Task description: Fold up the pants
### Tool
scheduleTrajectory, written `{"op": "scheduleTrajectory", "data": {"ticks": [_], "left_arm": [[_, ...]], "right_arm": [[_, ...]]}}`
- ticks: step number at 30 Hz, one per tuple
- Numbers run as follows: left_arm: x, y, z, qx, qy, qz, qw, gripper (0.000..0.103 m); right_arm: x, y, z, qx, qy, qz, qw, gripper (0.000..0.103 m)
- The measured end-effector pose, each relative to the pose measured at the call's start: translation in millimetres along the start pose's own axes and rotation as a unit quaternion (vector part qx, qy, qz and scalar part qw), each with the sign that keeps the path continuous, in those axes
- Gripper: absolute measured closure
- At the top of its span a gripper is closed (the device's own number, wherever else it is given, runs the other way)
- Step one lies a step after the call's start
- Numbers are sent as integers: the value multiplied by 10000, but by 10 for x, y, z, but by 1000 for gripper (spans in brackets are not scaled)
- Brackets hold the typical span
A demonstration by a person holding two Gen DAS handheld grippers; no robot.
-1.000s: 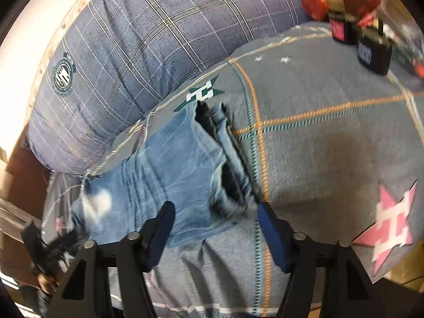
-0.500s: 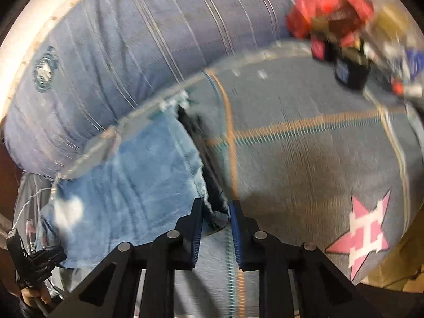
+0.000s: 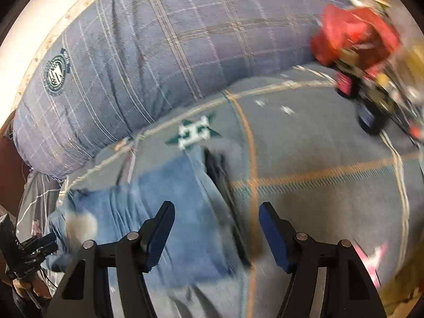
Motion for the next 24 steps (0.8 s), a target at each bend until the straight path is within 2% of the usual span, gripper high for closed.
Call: {"op": "scheduleTrajectory", "data": {"ticks": [2,5,7,8,11,15,19,22,24], "left_arm": [[-95,85,209,138,-26,-40,9999,60],[-183,203,517,268,16,-122,9996,60],[-212,267,662,257,70,-187,9995,60],[-216,276,692,249,77,-207,9994,60],[-175,275,779,220,197,-197,9994,60],[-56,260,887,198,441,-139,9987,60],[-42,260,904,62,514,-57,9986,60],[-69,235,850,106,577,61,9983,60],[-105,204,752,63,500,94,9987,60]], "right_arm": [[89,153,137,-15,62,-80,9999,33],[164,310,463,209,6,-126,9997,38],[164,330,616,358,-104,-149,9992,66],[153,327,678,418,-157,-179,9988,91],[131,346,667,328,-262,-331,9986,96],[57,398,552,-29,-650,-410,9970,97],[-3,354,706,80,-633,-338,9974,97],[-5,334,718,53,-557,-364,9978,93],[-18,339,626,102,-470,-271,9985,85]]}}
Point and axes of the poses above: each gripper's, at about its wrist camera, not at the fingertips, and z roughly the way its jaws point, x to its left, y to its top, the point moved 7 cm from there along z, roughly the way its jaws point, and after that the axes turned 12 degrees about -z, right-handed, at the moved point
